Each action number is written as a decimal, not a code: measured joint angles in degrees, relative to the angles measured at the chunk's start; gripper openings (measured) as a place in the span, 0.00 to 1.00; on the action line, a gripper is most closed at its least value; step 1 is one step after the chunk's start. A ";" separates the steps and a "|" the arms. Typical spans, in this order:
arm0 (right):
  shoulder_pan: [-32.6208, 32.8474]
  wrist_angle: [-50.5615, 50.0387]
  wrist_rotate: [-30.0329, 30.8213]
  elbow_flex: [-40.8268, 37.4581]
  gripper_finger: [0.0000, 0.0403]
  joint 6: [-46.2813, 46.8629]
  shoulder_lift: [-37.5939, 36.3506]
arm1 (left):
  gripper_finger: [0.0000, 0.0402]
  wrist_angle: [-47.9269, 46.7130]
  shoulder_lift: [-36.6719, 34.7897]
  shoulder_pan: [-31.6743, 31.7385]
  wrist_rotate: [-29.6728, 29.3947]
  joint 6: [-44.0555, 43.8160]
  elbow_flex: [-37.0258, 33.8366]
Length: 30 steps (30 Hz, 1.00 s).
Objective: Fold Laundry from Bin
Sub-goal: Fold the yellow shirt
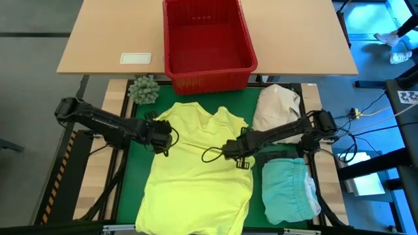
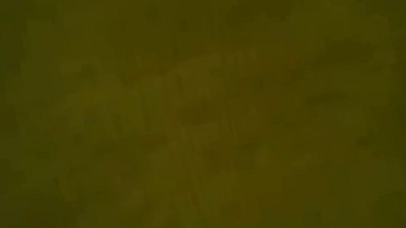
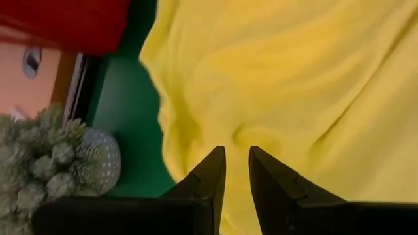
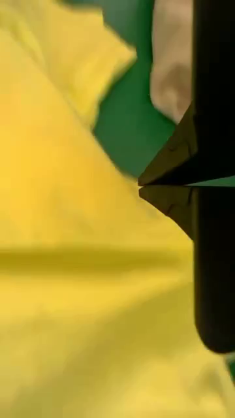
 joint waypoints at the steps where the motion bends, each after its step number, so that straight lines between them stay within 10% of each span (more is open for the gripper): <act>1: -0.85 0.47 1.15 -0.11 0.00 -0.16 0.00 | 0.16 -0.25 -0.01 0.36 -0.01 -0.36 -0.05; 14: -17.77 20.01 -0.87 -9.35 0.00 -8.30 0.36 | 0.16 12.81 0.01 10.26 6.00 3.77 -12.58; 30: -26.04 12.71 7.05 -13.33 0.00 -4.54 0.24 | 0.16 11.59 0.01 16.05 18.15 -7.32 -15.02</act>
